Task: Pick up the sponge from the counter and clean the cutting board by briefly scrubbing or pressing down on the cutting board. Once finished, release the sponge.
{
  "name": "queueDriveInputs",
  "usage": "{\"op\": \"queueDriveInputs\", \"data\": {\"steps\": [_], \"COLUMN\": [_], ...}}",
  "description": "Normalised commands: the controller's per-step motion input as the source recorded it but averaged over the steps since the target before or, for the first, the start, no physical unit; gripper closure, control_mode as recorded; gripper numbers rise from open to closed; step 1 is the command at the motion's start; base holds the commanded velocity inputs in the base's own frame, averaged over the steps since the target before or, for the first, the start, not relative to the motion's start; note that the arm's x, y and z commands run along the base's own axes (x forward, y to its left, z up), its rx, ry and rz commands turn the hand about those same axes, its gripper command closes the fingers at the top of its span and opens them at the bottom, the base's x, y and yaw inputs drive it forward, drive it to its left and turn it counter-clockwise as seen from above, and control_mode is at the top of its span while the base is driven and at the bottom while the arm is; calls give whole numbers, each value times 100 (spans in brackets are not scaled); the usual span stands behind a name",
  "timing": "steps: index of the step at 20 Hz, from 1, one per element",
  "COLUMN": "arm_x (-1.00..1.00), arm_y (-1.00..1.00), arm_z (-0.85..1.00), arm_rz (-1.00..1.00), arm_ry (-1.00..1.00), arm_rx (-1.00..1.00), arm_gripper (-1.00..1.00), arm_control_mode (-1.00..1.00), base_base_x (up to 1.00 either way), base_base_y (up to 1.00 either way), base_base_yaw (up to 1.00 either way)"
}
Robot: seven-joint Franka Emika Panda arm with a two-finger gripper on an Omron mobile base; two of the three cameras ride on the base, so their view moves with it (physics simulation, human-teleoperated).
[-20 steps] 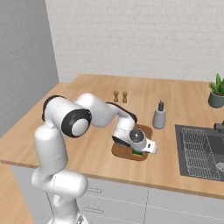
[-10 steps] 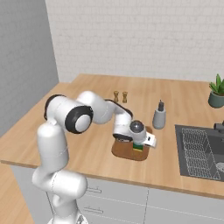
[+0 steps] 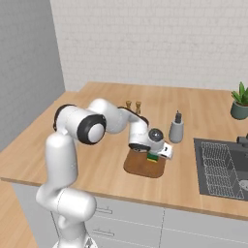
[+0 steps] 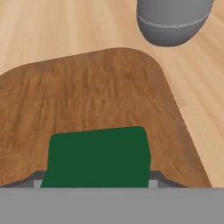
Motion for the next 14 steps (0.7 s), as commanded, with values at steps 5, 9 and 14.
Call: {"op": "queueDriveInputs", "data": {"steps": [5,9,14], "arm_x": [44,40,53], "arm_y": [25,49,53], "arm_z": [-28,-42,-45], "arm_rz": [0,0,-4], "arm_ry": [-15,-14,-10], "arm_rx": [7,1,0], "arm_gripper": [100,100,100], "arm_control_mode": [-100,-100,-100], "base_base_x": [0,0,0], "base_base_y": [0,0,0], "base_base_yaw": [0,0,0]}}
